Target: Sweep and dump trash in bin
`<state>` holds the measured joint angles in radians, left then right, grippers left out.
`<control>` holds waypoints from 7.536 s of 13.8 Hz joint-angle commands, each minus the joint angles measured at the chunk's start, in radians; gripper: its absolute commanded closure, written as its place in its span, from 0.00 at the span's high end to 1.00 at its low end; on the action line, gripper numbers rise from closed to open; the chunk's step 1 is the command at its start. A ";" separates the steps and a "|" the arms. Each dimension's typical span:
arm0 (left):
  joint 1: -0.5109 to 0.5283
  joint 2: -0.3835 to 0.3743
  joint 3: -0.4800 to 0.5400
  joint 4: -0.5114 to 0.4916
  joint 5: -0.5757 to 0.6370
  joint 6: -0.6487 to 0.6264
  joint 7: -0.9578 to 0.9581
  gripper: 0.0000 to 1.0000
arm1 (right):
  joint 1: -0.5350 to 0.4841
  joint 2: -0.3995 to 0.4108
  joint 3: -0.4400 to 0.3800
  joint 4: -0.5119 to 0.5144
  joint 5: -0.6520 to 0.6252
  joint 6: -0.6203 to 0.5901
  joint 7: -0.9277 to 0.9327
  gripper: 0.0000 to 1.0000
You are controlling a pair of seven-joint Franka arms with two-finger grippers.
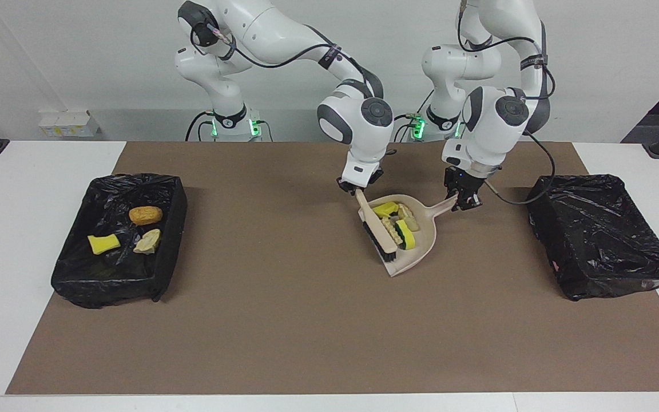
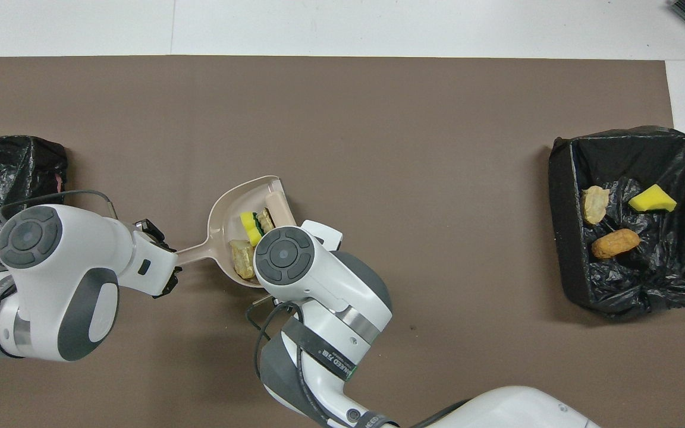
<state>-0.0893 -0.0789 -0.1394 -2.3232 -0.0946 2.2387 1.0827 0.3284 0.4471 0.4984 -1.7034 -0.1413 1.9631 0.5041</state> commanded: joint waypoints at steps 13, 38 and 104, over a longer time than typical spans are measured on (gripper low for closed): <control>0.195 -0.058 0.004 0.033 -0.106 -0.040 0.013 0.00 | -0.015 -0.185 0.011 -0.042 0.017 -0.127 0.117 0.00; 0.809 0.053 0.032 0.518 0.322 -0.422 0.008 0.00 | 0.126 -0.294 0.009 -0.420 0.278 0.180 0.436 0.38; -0.351 0.305 -0.039 0.398 0.029 0.004 -1.564 1.00 | -0.338 -0.412 -0.432 0.209 0.155 -0.383 -0.355 1.00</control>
<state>-0.4351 0.2715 -0.2002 -1.9050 -0.0575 2.2596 -0.4676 0.0065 0.0291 0.0558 -1.5042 0.0060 1.5962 0.1771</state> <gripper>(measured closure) 0.388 0.000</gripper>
